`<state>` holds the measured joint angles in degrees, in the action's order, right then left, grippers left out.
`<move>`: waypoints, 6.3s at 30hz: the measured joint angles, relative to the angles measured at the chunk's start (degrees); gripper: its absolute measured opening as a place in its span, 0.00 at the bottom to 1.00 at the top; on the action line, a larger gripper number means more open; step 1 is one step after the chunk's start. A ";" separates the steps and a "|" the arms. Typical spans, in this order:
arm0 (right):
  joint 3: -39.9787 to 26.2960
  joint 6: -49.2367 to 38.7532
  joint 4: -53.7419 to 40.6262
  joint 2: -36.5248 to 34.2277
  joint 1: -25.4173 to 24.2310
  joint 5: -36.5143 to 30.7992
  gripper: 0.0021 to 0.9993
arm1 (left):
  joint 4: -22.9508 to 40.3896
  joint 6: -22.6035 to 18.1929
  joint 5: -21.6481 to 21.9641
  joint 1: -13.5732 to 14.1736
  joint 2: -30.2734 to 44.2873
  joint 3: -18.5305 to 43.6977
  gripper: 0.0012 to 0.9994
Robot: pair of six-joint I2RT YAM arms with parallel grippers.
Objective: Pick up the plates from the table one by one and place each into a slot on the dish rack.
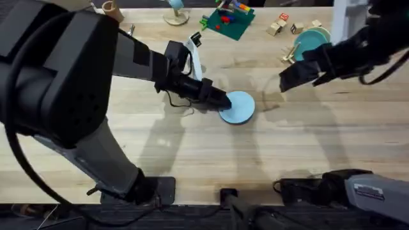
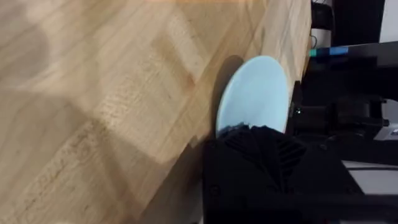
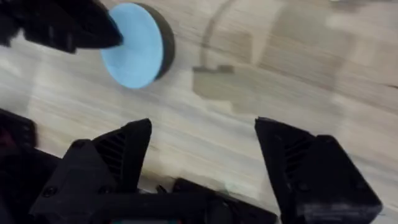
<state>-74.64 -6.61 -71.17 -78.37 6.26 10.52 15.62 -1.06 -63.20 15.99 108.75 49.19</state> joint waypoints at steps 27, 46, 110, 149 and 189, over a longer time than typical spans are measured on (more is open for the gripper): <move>31.28 18.28 37.56 0.00 0.55 25.08 0.99 | 0.00 0.24 0.22 0.00 0.00 0.04 0.04; 35.01 30.21 49.02 0.00 8.52 24.83 0.82 | 0.00 0.24 0.22 0.00 0.00 0.04 0.04; -17.04 -10.94 6.26 7.46 -12.45 -3.28 0.03 | 49.00 -11.67 50.37 0.89 -46.62 20.53 0.04; -25.71 -35.57 10.80 -7.95 -15.82 -3.50 0.03 | 50.58 -15.08 55.54 6.93 -46.62 25.66 1.00; -25.76 -31.28 11.49 -21.77 -12.81 -3.77 0.03 | 51.10 -15.06 55.56 6.93 -46.62 25.66 1.00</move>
<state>-100.40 -37.89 -59.68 -100.14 -6.55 6.75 66.72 -16.12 -7.64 22.92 62.13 74.85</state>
